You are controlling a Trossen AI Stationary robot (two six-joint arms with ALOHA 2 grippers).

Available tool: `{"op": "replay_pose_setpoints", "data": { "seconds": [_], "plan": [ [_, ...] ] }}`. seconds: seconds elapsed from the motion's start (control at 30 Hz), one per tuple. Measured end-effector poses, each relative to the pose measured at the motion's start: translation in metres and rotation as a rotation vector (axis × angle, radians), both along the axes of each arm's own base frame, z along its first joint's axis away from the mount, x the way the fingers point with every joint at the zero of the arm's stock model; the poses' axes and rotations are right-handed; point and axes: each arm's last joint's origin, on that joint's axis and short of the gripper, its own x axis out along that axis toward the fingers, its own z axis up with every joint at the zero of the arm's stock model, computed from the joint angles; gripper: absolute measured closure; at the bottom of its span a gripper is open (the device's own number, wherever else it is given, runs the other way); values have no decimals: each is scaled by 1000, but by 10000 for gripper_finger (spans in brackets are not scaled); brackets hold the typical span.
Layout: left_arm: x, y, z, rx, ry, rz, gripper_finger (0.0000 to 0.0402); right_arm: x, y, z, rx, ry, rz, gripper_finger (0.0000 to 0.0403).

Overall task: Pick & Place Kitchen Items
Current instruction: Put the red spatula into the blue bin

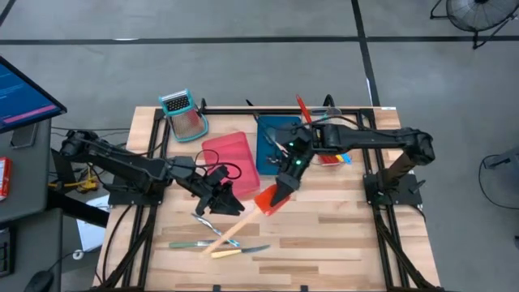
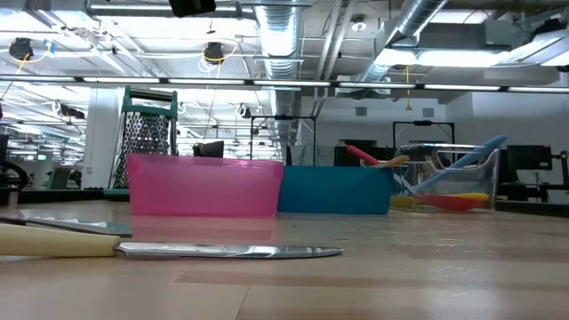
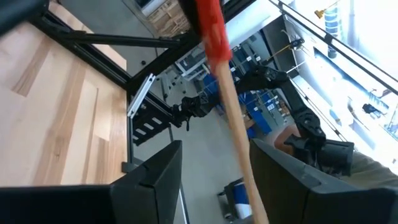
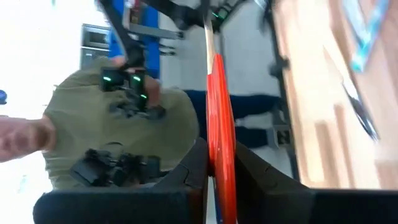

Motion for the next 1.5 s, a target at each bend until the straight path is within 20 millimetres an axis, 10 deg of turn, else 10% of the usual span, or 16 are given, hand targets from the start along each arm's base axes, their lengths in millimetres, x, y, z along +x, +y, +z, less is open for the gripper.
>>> {"op": "replay_pose_setpoints", "data": {
  "seconds": [0.67,1.07,1.5],
  "plan": [
    [-1,-2,-1,-2,13,-62,234,15,-30,-12,8,-14,-73,363],
    [-1,-1,-3,-19,38,-62,386,15,-24,-10,28,-19,-50,363],
    [-1,-1,-2,-16,28,-63,401,14,-13,-5,66,-43,19,318]
  ]
}}
